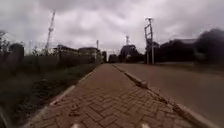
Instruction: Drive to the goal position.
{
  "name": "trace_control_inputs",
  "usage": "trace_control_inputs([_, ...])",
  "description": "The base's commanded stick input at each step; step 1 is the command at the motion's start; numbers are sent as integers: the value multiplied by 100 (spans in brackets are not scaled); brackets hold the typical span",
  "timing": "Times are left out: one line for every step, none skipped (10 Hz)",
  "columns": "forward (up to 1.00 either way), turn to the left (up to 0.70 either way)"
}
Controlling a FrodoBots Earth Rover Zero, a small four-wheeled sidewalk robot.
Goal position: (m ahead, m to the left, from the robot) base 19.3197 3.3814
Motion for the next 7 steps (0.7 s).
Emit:
trace_control_inputs([70, 0])
trace_control_inputs([70, 0])
trace_control_inputs([70, 0])
trace_control_inputs([70, 0])
trace_control_inputs([70, 0])
trace_control_inputs([70, 0])
trace_control_inputs([70, 0])
